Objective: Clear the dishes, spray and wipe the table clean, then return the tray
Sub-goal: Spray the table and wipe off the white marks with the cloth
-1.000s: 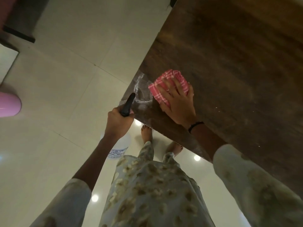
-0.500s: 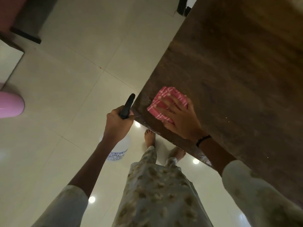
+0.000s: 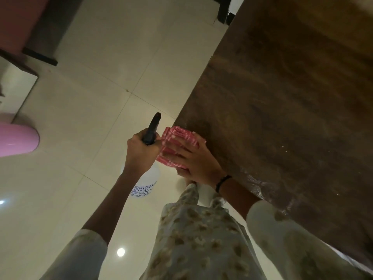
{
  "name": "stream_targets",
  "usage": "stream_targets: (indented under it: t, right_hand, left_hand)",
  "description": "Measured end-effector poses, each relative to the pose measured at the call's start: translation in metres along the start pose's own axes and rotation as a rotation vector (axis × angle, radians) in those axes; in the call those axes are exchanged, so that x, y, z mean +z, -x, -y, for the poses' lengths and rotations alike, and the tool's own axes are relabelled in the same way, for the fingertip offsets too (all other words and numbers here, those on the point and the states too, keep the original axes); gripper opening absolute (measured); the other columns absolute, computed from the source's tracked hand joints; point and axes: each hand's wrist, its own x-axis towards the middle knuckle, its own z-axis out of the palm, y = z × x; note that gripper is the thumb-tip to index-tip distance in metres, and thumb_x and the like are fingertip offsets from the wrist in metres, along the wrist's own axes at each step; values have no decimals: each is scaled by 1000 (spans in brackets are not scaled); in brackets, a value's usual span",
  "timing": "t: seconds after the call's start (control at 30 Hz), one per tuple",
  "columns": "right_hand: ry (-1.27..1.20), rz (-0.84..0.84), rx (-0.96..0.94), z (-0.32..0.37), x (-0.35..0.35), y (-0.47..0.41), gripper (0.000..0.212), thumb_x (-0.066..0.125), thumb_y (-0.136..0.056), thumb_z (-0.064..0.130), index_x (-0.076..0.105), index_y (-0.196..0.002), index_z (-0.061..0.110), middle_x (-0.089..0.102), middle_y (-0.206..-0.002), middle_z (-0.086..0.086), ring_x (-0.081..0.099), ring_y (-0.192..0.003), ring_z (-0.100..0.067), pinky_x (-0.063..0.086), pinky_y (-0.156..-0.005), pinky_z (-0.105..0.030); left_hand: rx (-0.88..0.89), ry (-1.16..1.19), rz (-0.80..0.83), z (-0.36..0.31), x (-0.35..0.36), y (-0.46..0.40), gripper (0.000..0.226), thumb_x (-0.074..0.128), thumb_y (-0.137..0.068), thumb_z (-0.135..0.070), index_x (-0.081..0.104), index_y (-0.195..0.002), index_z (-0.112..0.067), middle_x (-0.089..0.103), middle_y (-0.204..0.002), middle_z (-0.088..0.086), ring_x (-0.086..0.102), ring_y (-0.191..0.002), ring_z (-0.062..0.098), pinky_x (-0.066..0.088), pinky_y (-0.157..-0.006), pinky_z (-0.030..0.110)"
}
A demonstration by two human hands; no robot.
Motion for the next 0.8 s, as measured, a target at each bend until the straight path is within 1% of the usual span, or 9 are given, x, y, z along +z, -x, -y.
stream_targets:
  t: [0.1,0.2,0.27,0.37,0.43,0.5,0.63,0.73,0.8]
  right_hand:
    - [34,13,-9,-33,-10,21,54,44,-93,51,33,-145,36,31,-155,4,21,-146,-23,17,-114,-57]
    - [33,-21,276,-56,-20,33,54,38,-94,51,34,-145,35,31,-155,3,21,-145,-23,20,-112,-59]
    - [-1,-49,499,-57,-24,39,54,37,-94,51,35,-145,32,32,-154,0,22,-145,-26,20,-111,-63]
    - [-5,-86,694,-30,-20,38,53,39,-95,48,37,-144,28,35,-152,-4,25,-143,-29,17,-109,-65]
    - [-47,-92,669,-5,-14,38,54,44,-94,46,37,-144,30,36,-152,-3,25,-143,-28,21,-107,-65]
    - [-81,-48,519,9,-10,46,56,47,-92,46,36,-145,32,34,-153,1,23,-144,-26,25,-108,-64]
    - [-17,31,274,-8,-16,76,54,42,-94,50,31,-146,37,30,-155,3,22,-145,-25,22,-112,-60]
    - [-52,34,440,-16,-27,88,53,47,-93,47,36,-143,35,36,-152,2,28,-143,-26,27,-107,-64]
    - [-105,29,545,-8,-36,87,59,64,-86,38,42,-141,32,41,-148,0,33,-140,-29,29,-105,-67]
  left_hand:
    - [-8,36,11,-5,0,-2,14,60,-86,-9,58,-81,4,45,-64,21,37,-54,31,39,-58,35]
    - [19,47,34,-19,3,-1,10,61,-87,-10,60,-79,-5,49,-67,23,40,-50,25,40,-57,29]
    - [55,66,42,-32,6,3,14,61,-88,-11,58,-75,-15,49,-63,15,41,-48,20,38,-54,25]
    - [117,79,52,-50,12,9,5,61,-87,-9,60,-83,-12,49,-59,5,44,-50,18,40,-56,24]
    - [162,71,51,-60,15,13,3,60,-86,-6,61,-86,-9,50,-58,3,46,-51,17,42,-57,25]
    - [235,51,65,-68,18,15,5,59,-85,-3,61,-88,-6,52,-60,1,47,-49,11,42,-55,24]
    - [389,-4,136,-82,21,16,15,57,-84,1,59,-90,-12,59,-79,-2,52,-53,4,43,-62,20]
    - [454,-4,171,-90,22,16,22,55,-85,3,56,-96,-17,60,-89,-3,56,-63,8,46,-69,22]
    - [488,-8,165,-91,23,17,25,55,-86,2,55,-102,-17,60,-95,-5,59,-71,10,49,-75,21]
